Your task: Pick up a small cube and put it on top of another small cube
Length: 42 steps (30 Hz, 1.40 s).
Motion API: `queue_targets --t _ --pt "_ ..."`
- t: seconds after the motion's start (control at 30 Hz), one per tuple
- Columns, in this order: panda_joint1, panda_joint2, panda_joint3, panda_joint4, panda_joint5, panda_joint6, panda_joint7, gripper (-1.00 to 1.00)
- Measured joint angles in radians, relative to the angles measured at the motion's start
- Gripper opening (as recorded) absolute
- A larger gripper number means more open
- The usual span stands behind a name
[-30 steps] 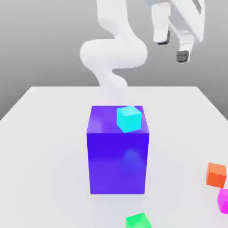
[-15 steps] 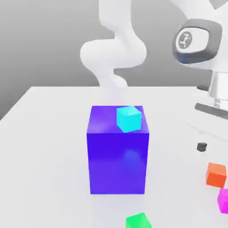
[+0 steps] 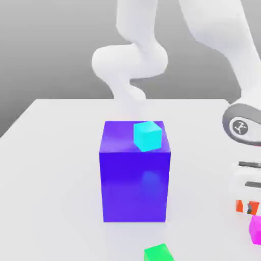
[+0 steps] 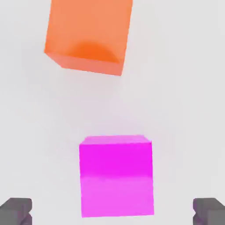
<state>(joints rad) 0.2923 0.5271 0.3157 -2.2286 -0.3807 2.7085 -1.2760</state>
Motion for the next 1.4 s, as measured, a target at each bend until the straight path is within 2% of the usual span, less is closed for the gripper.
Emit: queue_targets --t 0.03,0.23,0.37,0.43,1.1,1.3,1.4 --pt "0.013 0.025 -0.016 0.006 -0.014 0.018 0.009 -1.0" --pt "0.019 0.038 -0.023 0.01 -0.022 0.026 0.013 -1.0" --pt "-0.028 -0.071 0.039 -0.019 0.048 -0.052 -0.038 -1.0" --pt "-0.037 -0.109 0.037 -0.031 0.08 -0.087 -0.003 -1.0" --pt "-0.042 -0.23 -0.317 -0.079 0.297 -0.164 1.045 -1.0" --pt "-0.067 -0.296 -0.399 -0.1 0.399 -0.161 1.342 -1.0" --pt "-0.077 -0.238 -0.406 -0.1 0.432 -0.095 1.384 -1.0"
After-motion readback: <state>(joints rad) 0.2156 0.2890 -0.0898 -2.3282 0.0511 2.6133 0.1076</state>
